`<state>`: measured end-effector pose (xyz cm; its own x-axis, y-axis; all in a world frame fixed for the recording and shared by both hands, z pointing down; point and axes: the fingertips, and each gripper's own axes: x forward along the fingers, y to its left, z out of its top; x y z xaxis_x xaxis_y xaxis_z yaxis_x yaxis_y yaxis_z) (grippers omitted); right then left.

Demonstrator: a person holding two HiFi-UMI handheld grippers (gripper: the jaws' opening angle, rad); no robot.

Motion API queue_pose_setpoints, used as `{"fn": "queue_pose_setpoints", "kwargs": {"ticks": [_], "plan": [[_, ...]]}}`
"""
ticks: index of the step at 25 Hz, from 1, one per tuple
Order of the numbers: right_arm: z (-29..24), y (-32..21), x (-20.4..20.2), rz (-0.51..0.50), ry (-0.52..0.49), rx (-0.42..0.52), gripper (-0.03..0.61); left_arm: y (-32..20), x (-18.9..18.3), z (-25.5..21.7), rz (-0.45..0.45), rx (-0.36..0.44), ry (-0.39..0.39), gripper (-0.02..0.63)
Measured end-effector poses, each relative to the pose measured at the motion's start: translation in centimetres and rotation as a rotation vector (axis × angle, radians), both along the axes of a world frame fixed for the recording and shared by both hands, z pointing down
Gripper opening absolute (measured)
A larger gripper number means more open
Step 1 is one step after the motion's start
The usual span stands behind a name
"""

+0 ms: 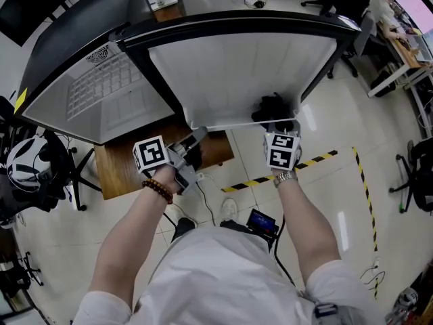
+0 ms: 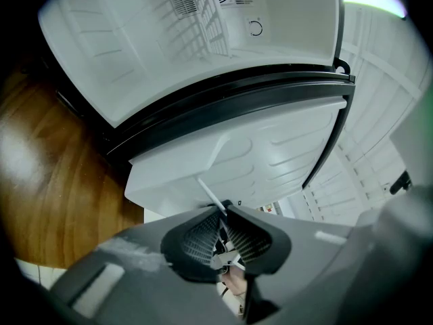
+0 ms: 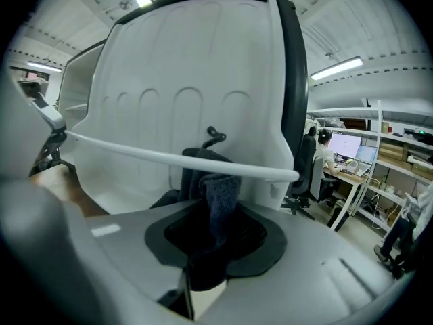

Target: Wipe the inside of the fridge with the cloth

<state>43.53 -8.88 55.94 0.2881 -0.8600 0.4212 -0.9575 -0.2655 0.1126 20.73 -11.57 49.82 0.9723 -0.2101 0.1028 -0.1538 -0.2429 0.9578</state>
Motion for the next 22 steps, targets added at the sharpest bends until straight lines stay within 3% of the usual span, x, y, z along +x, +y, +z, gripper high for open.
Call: {"fn": "queue_pose_setpoints", "kwargs": {"ticks": [13, 17, 22], "plan": [[-0.6, 2.5, 0.5, 0.010, -0.010, 0.012, 0.091, -0.1, 0.1, 0.2, -0.009, 0.009, 0.009, 0.040], [-1.0, 3.4, -1.4, -0.056, -0.006, 0.007, 0.091, -0.1, 0.0, 0.3, -0.017, 0.017, 0.003, 0.038], [-1.3, 4.1, -6.8, -0.193, -0.005, -0.007, 0.091, -0.2, -0.4, 0.9, -0.039, 0.001, -0.023, 0.038]]}}
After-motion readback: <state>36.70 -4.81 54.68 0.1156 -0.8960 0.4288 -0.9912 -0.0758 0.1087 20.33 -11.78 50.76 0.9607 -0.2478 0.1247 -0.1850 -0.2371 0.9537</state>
